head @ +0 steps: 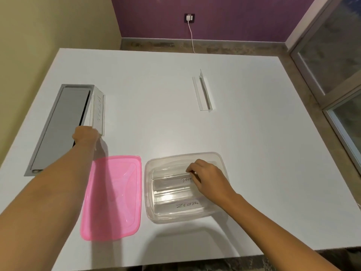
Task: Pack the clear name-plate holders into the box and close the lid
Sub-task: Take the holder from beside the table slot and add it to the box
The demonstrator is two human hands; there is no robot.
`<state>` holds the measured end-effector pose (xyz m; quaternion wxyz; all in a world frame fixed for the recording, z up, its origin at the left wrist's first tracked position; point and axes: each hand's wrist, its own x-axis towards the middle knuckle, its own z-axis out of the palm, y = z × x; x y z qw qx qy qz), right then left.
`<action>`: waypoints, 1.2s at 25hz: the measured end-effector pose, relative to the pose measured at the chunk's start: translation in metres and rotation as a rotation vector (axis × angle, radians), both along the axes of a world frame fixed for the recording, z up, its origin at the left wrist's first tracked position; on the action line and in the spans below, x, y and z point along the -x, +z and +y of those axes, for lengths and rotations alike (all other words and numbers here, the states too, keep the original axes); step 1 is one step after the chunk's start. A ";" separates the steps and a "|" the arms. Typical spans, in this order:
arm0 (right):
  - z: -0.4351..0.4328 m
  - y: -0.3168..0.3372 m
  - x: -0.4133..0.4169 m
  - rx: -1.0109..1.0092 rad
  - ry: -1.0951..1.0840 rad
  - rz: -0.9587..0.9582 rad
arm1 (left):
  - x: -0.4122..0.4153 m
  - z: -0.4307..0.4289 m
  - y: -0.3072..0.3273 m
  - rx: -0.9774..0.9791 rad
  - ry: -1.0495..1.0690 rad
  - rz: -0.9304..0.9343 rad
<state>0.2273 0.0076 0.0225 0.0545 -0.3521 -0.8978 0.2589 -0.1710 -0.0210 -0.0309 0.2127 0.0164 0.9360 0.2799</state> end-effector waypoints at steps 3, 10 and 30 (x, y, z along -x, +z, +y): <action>0.001 0.001 -0.001 0.008 0.000 0.008 | -0.017 -0.009 0.004 -0.101 -0.001 0.076; 0.002 0.006 -0.009 0.066 -0.120 0.124 | -0.100 -0.018 0.037 -0.514 0.061 -0.180; 0.029 0.043 -0.008 1.007 -0.364 0.655 | -0.286 -0.071 0.106 -0.572 -0.598 -0.319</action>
